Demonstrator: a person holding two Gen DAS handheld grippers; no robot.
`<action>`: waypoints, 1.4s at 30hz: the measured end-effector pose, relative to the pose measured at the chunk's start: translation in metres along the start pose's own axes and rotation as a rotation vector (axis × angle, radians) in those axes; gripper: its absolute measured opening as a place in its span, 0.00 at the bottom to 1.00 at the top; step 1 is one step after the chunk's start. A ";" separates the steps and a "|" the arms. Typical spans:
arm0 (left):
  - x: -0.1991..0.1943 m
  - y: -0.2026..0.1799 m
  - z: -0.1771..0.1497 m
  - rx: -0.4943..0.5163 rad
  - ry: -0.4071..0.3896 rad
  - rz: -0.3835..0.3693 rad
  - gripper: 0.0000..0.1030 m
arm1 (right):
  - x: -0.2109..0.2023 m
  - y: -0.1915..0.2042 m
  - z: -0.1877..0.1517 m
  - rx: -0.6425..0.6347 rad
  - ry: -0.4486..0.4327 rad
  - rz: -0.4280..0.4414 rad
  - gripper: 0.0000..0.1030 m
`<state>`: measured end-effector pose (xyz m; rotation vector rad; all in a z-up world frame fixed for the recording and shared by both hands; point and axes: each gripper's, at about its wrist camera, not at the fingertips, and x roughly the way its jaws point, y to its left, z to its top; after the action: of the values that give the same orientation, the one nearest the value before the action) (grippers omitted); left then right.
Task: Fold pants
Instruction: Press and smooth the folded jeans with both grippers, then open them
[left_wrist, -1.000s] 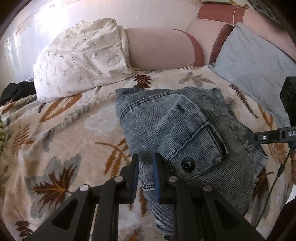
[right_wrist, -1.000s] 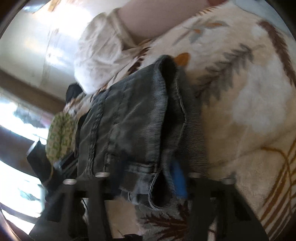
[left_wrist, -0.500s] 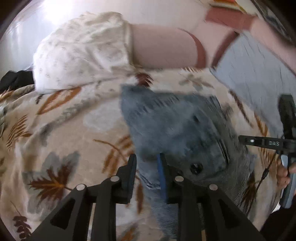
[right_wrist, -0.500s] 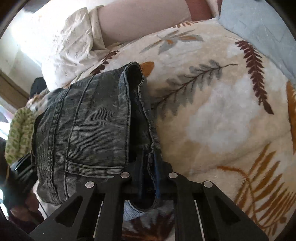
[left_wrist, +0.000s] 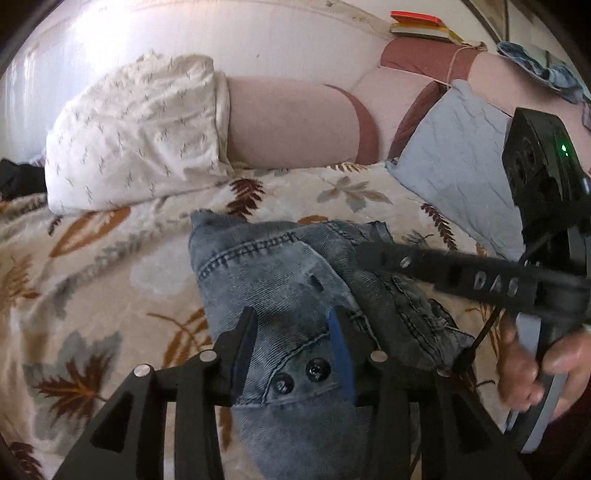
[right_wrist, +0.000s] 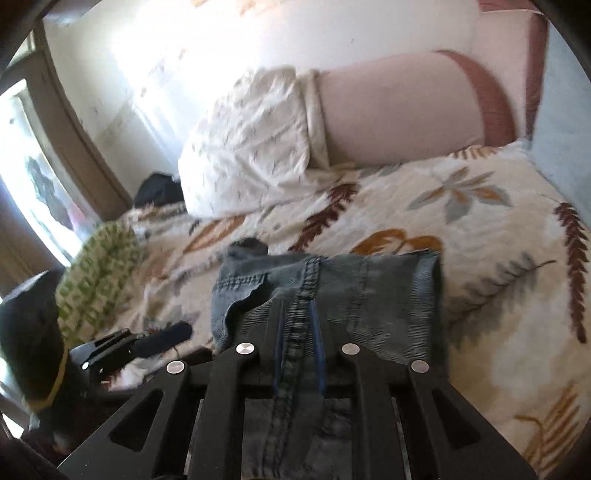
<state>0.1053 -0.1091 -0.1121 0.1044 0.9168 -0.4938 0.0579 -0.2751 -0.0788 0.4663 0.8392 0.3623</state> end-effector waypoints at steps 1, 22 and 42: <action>0.004 0.002 0.001 -0.015 0.007 -0.003 0.41 | 0.009 0.002 -0.001 0.003 0.020 -0.002 0.13; 0.041 0.016 -0.012 -0.064 0.106 0.084 0.42 | 0.064 -0.037 -0.017 0.201 0.191 0.038 0.14; 0.016 0.011 -0.049 0.051 0.201 0.172 0.56 | 0.018 0.007 -0.062 0.001 0.206 -0.140 0.45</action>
<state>0.0826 -0.0915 -0.1559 0.2808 1.0818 -0.3502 0.0195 -0.2450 -0.1220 0.3728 1.0661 0.2829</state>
